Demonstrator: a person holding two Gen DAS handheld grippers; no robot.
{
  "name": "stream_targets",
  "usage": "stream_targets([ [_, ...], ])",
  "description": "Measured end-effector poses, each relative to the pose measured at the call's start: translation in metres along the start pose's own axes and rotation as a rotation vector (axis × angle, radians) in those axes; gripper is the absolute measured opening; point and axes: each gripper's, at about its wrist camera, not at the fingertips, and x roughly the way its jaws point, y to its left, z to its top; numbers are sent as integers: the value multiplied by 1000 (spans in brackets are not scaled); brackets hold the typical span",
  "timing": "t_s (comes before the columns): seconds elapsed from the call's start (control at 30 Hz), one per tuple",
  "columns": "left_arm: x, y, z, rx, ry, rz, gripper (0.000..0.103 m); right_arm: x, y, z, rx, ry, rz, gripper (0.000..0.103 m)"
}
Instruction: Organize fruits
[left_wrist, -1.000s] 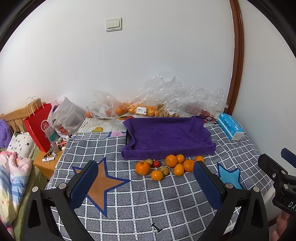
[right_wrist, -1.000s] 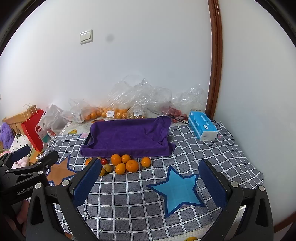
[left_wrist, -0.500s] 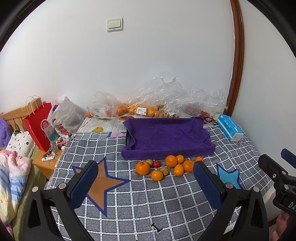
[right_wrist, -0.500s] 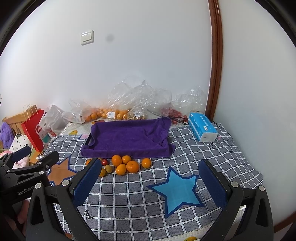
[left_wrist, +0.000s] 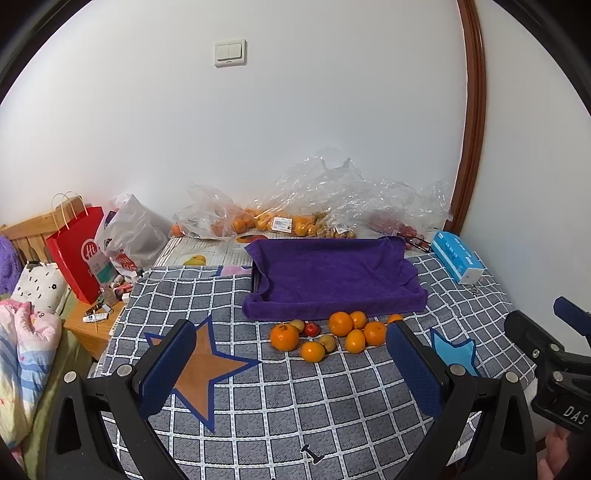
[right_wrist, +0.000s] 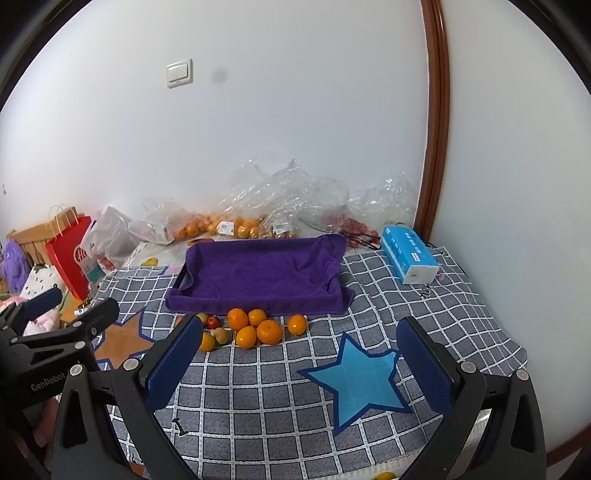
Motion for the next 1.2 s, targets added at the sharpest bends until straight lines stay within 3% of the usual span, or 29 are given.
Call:
stream_targets([
  [0.3, -1, 3, 0, 3, -22, 40, 103, 12, 2, 1, -9, 24, -28, 103],
  [0.5, 15, 16, 0, -34, 24, 8, 103, 31, 0, 0, -17, 75, -96, 103],
  [0.67, 34, 29, -8, -88, 38, 9, 103, 54, -9, -10, -15, 107, -54, 103],
  [0.97, 100, 45, -23, -71, 161, 16, 102, 116, -16, -27, 41, 181, 30, 102],
  [1.07, 120, 51, -29, -73, 196, 4, 98, 138, -15, -30, 49, 191, 61, 93],
  [1.2, 139, 57, -36, -87, 230, -2, 95, 173, -13, -32, 55, 231, 74, 71],
])
